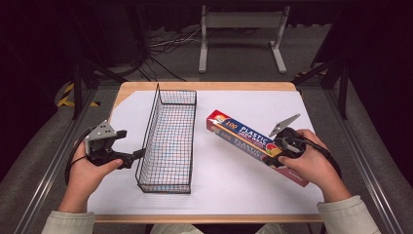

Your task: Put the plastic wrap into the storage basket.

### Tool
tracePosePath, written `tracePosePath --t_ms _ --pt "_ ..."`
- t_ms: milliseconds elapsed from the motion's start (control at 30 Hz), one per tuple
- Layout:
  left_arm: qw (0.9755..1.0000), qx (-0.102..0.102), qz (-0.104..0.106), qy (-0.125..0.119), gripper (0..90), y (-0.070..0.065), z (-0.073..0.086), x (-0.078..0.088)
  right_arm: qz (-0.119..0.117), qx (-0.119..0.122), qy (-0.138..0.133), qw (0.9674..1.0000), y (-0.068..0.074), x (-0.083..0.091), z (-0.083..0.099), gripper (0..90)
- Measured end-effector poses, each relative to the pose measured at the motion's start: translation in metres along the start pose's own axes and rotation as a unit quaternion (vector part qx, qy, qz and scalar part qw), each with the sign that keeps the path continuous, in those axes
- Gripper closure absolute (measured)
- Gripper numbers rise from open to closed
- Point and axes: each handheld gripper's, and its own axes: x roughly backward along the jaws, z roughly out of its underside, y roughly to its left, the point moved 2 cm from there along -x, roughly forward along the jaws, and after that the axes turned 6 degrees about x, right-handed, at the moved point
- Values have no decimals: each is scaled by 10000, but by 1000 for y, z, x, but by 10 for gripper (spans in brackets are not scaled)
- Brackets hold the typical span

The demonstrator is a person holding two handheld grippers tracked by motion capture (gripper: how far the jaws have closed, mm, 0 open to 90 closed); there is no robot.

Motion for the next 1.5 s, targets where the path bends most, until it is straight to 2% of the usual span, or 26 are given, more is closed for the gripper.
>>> tracePosePath --t_ms 33,233,333,433,500,600,767,833,933,1033,1067,1100,1133,1167,1233,1300,1400,1500 --pt "10000 -51 56 27 66 -3 -3 0 -11 34 -15 10000 -1 2 -1 410" --pt "9996 -33 265 55 74 -16 -17 1 -81 173 -66 9998 -3 20 -11 410" --pt "9992 -111 365 110 73 -23 -23 1 -98 282 -87 9995 -4 25 -14 410" --pt "9987 -268 391 161 70 -31 -32 0 -232 607 -138 9978 -7 36 -23 410" --pt "9982 -378 416 223 68 -36 -37 -1 -266 649 -134 9974 -7 37 -25 410" --pt "9970 -599 413 253 69 -41 -46 -1 -344 895 -131 9953 -7 42 -31 409" --pt "9951 -754 564 286 70 -51 -60 -3 -478 1150 -80 9922 -4 48 -43 409" --pt "9935 -883 597 388 73 -58 -67 -4 -523 1260 -69 9906 -2 49 -48 409" --pt "9898 -1114 710 533 118 -65 -75 -3 -644 1493 -65 9867 0 50 -54 409" --pt "9874 -1246 783 589 115 -71 -80 -3 -782 1645 -49 9833 1 50 -56 409" --pt "9874 -1246 783 589 112 -71 -80 -3 -794 1687 -33 9825 2 50 -56 408" --pt "9852 -1350 810 671 110 -74 -83 -5 -814 1754 -31 9811 3 49 -57 408" --pt "9844 -1380 834 698 108 -76 -84 -6 -858 1787 -9 9802 4 49 -57 408" --pt "9844 -1380 834 698 106 -76 -84 -6 -858 1787 -9 9802 4 49 -57 408" --pt "9813 -1481 955 771 100 -82 -88 -10 -961 1972 -9 9756 8 49 -59 407" --pt "9806 -1499 995 780 98 -84 -89 -11 -1008 1969 2 9752 9 49 -59 407" --pt "9778 -1565 1123 824 90 -89 -93 -15 -1009 2116 -14 9721 14 50 -62 407" --pt "9730 -1746 1165 960 87 -97 -98 -21 -1065 2156 -12 9706 17 52 -65 407"
